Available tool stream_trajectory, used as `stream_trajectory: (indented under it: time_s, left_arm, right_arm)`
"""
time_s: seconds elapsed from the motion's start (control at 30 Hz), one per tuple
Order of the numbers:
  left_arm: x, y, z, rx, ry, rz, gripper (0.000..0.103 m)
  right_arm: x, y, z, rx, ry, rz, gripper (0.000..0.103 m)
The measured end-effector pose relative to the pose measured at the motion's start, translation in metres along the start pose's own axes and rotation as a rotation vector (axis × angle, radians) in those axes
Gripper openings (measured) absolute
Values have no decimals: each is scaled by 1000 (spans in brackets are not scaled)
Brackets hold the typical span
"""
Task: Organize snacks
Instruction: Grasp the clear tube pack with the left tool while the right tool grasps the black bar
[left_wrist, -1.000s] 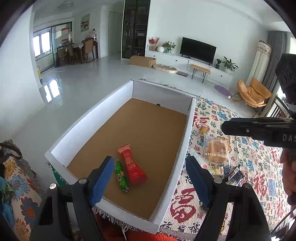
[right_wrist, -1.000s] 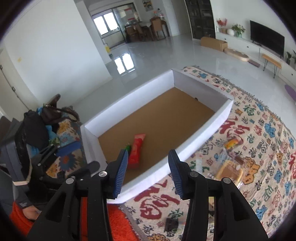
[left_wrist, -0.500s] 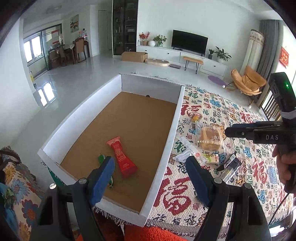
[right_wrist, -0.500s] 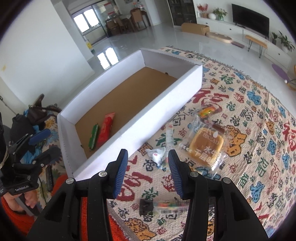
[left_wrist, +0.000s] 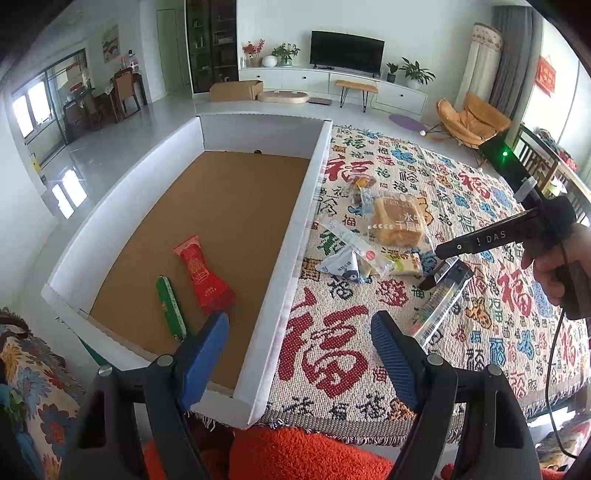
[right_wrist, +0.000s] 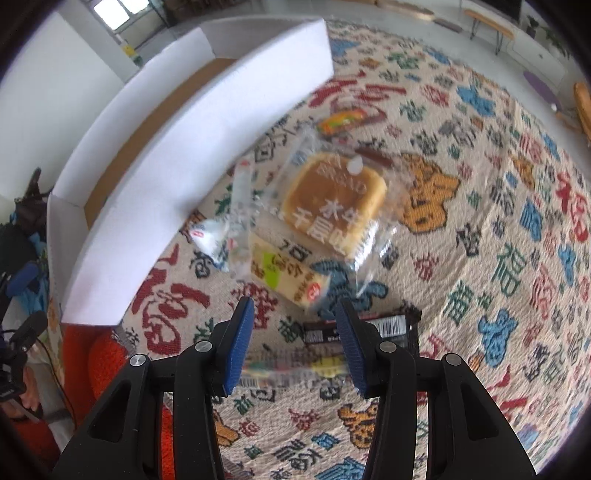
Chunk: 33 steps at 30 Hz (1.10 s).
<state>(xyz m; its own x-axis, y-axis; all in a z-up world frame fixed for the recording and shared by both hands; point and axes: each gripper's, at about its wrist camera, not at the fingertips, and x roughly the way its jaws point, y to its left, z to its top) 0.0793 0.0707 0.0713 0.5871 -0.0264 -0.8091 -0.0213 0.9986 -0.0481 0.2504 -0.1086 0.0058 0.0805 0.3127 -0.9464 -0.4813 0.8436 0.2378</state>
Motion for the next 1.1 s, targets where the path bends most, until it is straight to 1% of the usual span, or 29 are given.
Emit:
stream_trajectory:
  time_s: [0.1, 0.17, 0.23, 0.27, 0.33, 0.5, 0.57, 0.6, 0.63, 0.7, 0.77, 0.83, 0.9, 1.0, 1.03, 1.1]
  left_arm:
    - [6, -13, -2, 37, 9, -10, 79]
    - [10, -21, -2, 53, 16, -20, 79]
    - [14, -29, -3, 68, 25, -29, 79]
    - [15, -32, -3, 77, 28, -32, 79]
    - [16, -38, -5, 96, 32, -33, 79]
    - [23, -44, -9, 116, 52, -26, 79]
    - [27, -45, -12, 119, 64, -27, 79]
    - [30, -47, -13, 122, 69, -27, 79]
    - [33, -49, -15, 127, 74, -28, 79]
    - [38, -53, -17, 139, 84, -32, 79]
    - [45, -60, -18, 158, 95, -44, 79]
    - [55, -70, -21, 187, 115, -65, 79]
    - [67, -86, -22, 241, 144, -106, 79]
    - [86, -121, -26, 371, 152, -137, 79]
    - [92, -134, -27, 418, 150, -142, 79]
    - [105, -157, -27, 500, 149, -154, 79]
  right_arm:
    - [16, -28, -9, 116, 60, 17, 49]
    - [23, -44, -12, 190, 65, 51, 49]
    - [32, -57, -13, 261, 73, 62, 50]
    - [35, -62, -12, 297, 71, 64, 50]
    - [40, -68, -10, 354, 59, 71, 49]
    - [45, -72, -5, 443, -4, 46, 48]
    - [45, -71, -4, 433, -25, 21, 46]
    - [45, -68, -2, 415, -30, 2, 40]
    - [46, -64, -1, 385, -29, -18, 37]
    - [44, -58, 0, 330, -32, -16, 26]
    - [38, -60, -2, 313, -44, -11, 21]
    - [22, -65, 0, 308, -99, -7, 19]
    - [3, -76, 4, 313, -142, -12, 18]
    - [-18, -91, 8, 305, -148, -25, 18]
    - [-24, -95, 9, 282, -133, -40, 18]
    - [-29, -96, 8, 215, -71, -67, 18]
